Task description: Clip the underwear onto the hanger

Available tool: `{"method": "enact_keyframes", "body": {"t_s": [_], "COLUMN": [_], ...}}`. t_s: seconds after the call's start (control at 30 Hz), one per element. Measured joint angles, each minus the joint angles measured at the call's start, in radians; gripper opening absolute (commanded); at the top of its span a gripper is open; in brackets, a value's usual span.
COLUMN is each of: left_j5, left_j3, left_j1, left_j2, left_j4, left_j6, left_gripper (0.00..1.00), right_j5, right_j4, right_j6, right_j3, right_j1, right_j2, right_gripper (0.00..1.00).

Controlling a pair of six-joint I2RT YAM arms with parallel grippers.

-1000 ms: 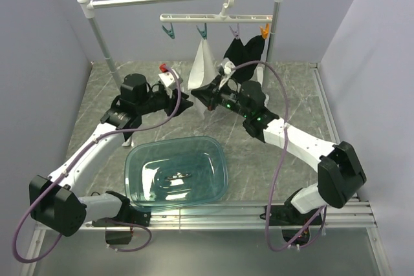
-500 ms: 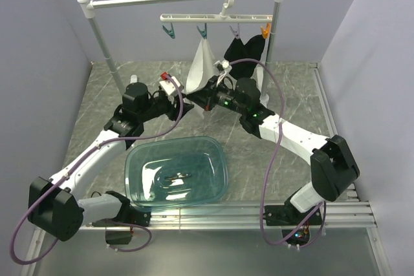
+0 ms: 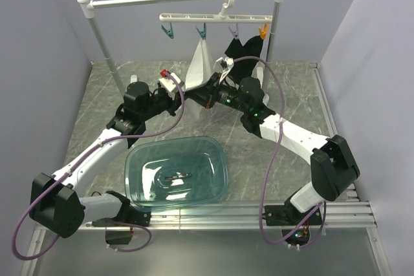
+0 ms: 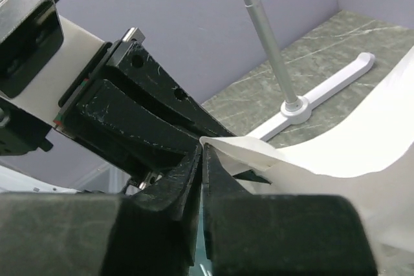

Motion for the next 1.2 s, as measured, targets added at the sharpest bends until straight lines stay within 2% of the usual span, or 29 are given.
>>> {"method": "enact_keyframes", "body": {"t_s": [0.03, 0.13, 0.23, 0.33, 0.43, 0.6, 0.8, 0.93, 1.2], "left_j5": [0.001, 0.008, 0.02, 0.043, 0.07, 0.1, 0.13, 0.141, 0.154], "left_j3": [0.0, 0.0, 0.0, 0.0, 0.004, 0.022, 0.045, 0.057, 0.071], "left_j1": [0.0, 0.0, 0.0, 0.0, 0.0, 0.0, 0.003, 0.005, 0.013], "left_j2": [0.0, -0.004, -0.016, -0.03, -0.034, -0.033, -0.029, -0.019, 0.0], "left_j4": [0.002, 0.001, -0.006, -0.017, -0.035, -0.056, -0.061, -0.076, -0.085], "left_j6": [0.001, 0.01, 0.03, 0.05, 0.068, 0.089, 0.11, 0.112, 0.127], "left_gripper": [0.0, 0.0, 0.0, 0.0, 0.0, 0.0, 0.0, 0.0, 0.0], "right_j5": [-0.002, -0.021, -0.052, -0.116, -0.208, -0.437, -0.603, -0.65, -0.692], "right_j4": [0.002, 0.01, 0.012, 0.01, -0.023, -0.072, -0.325, -0.414, -0.56], "right_j6": [0.001, -0.021, -0.079, -0.194, -0.368, -0.729, -1.186, -1.328, -1.468], "right_j3": [0.0, 0.0, 0.0, 0.006, 0.047, 0.101, 0.206, 0.288, 0.385], "right_j1": [-0.003, -0.037, -0.12, -0.225, -0.288, -0.273, -0.227, -0.207, -0.19], "right_j2": [0.0, 0.0, 0.0, 0.0, 0.002, 0.002, 0.041, 0.097, 0.163], "right_gripper": [0.35, 0.54, 0.63, 0.67, 0.68, 0.69, 0.69, 0.68, 0.62]}}
